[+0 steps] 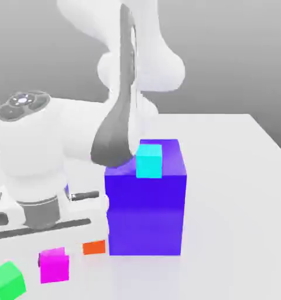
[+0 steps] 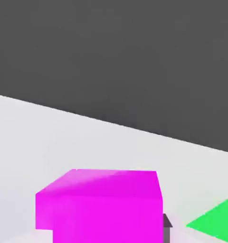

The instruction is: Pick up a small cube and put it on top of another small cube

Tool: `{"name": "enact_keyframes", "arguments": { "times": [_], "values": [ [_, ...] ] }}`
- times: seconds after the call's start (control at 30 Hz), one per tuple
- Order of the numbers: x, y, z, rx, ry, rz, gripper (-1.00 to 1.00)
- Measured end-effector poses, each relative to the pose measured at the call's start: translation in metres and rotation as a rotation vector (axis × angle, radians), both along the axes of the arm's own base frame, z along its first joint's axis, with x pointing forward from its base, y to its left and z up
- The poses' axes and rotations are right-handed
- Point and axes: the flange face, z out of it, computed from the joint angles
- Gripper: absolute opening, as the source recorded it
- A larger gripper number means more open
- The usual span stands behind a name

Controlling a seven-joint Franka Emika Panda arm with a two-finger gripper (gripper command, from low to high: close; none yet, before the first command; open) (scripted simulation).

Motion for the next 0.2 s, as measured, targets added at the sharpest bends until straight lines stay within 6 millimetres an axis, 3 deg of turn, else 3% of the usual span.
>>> {"name": "enact_keyframes", "arguments": {
  "times": [0.07,0.1,0.2],
  "values": [
    [-0.009,-0.029,-0.026,0.000,-0.004,-0.036,-1.00],
    [-0.012,-0.034,-0.039,0.001,-0.005,-0.042,1.00],
    [-0.012,-0.034,-0.039,0.001,-0.005,-0.042,1.00]
  ]
}}
